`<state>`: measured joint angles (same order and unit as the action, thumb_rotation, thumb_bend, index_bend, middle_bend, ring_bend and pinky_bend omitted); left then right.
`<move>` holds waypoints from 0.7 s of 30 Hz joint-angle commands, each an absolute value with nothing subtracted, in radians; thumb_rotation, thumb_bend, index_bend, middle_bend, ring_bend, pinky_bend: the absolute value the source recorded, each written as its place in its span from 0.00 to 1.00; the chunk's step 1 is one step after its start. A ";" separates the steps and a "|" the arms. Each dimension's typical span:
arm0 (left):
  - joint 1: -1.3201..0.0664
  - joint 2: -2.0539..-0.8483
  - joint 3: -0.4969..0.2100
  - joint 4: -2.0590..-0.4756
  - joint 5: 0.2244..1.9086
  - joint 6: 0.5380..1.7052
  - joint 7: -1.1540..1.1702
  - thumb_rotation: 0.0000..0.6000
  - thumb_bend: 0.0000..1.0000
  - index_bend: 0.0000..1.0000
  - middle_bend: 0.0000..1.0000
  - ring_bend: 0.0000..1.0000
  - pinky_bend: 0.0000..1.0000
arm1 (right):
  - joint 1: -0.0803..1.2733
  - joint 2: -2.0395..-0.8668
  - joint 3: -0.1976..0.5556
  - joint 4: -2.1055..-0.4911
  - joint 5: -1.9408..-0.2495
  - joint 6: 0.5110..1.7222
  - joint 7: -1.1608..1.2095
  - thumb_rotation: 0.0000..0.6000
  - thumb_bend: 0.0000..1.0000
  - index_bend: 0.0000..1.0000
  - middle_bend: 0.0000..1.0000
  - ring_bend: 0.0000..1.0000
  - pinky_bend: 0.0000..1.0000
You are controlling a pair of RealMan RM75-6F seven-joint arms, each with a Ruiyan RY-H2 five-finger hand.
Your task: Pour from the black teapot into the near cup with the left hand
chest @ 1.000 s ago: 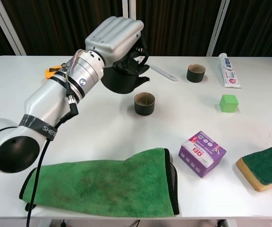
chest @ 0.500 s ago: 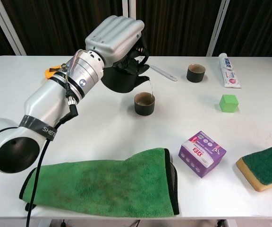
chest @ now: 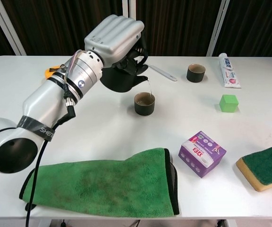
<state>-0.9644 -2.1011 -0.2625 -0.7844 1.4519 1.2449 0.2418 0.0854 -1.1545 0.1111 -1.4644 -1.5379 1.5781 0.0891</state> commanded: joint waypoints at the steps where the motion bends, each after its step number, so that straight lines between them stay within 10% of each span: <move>1: -0.965 -2.102 -0.258 -0.778 1.457 1.248 0.244 1.00 0.28 1.00 1.00 1.00 0.61 | 0.085 -1.154 0.111 -1.464 -1.538 1.578 0.089 1.00 0.22 0.00 0.00 0.00 0.00; 21: -0.965 -2.100 -0.240 -0.748 1.480 1.264 0.251 1.00 0.28 1.00 1.00 1.00 0.61 | 0.085 -1.153 0.111 -1.469 -1.536 1.578 0.081 1.00 0.22 0.00 0.00 0.00 0.00</move>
